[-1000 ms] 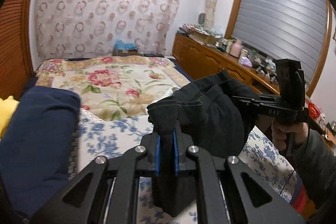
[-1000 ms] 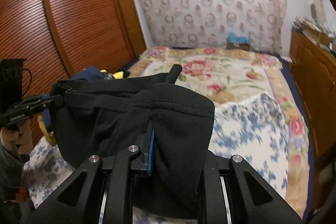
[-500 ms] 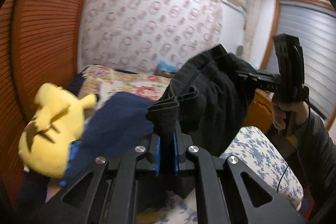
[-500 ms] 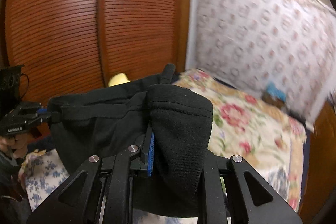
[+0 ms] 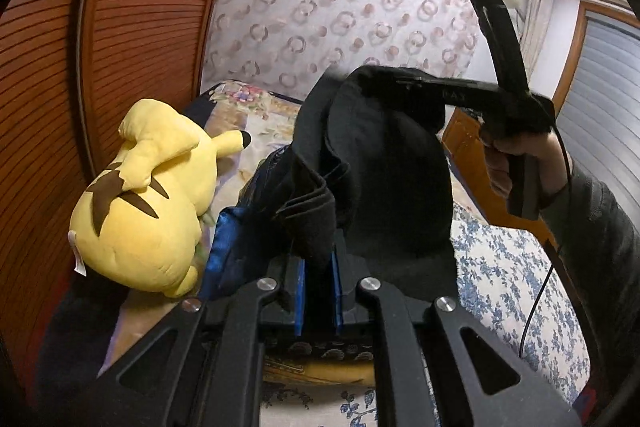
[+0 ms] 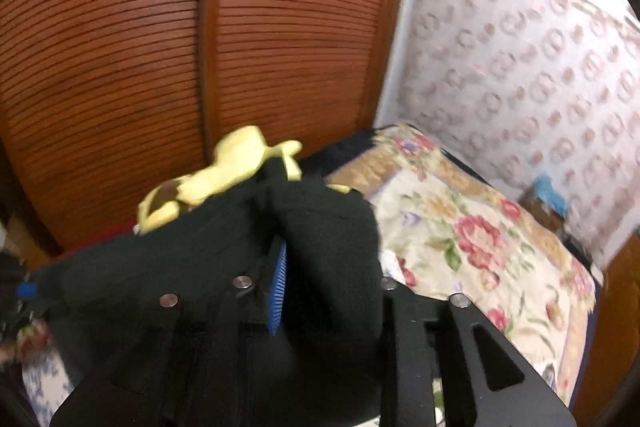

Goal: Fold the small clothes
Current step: 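Lift the folded shirt and carry it onto the navy clothes stack with both tools, then lower the shirt onto the stack and open both tools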

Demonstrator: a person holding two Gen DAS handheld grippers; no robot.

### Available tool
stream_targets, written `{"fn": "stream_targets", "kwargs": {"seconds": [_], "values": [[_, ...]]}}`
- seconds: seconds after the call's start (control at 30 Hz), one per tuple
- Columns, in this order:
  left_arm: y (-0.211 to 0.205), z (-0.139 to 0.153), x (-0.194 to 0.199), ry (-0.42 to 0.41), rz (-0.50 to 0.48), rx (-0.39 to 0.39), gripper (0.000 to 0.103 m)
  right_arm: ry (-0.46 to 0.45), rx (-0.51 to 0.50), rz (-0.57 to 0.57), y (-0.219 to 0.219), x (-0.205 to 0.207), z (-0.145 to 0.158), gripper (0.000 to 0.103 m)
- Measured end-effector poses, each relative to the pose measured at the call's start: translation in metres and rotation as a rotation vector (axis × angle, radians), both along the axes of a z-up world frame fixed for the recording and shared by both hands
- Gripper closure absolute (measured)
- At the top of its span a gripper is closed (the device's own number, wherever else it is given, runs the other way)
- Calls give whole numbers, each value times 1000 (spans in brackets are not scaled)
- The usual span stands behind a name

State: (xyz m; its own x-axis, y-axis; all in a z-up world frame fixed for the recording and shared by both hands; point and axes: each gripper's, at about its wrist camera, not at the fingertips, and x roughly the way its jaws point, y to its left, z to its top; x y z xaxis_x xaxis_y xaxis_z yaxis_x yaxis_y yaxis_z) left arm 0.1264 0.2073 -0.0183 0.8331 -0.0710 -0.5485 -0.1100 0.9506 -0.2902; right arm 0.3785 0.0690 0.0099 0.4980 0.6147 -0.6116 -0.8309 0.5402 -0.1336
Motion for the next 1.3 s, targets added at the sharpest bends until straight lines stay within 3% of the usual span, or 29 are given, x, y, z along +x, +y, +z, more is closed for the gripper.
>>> {"fn": "stream_targets", "kwargs": {"seconds": [0.07,0.2,0.27,0.37,0.5,0.57,1.3], "values": [[0,-1,0,8,16,34,93,16,10,-26,-4,5,1,48],[2,4,-6,-7,23,45,90,-8,34,-44,-25,-6,5,34],[-1,7,-8,-16,36,81,83,1,50,-56,-35,-12,6,27],[-6,12,-12,-36,26,100,66,-2,59,-91,-47,-21,4,26],[-22,20,-18,-62,8,140,57,1,88,-121,-75,-45,5,24],[-31,24,-22,-79,-2,154,46,6,109,-136,-92,-58,5,21],[-178,34,-35,-94,-194,234,45,-22,248,-510,-292,-201,-25,19]]}}
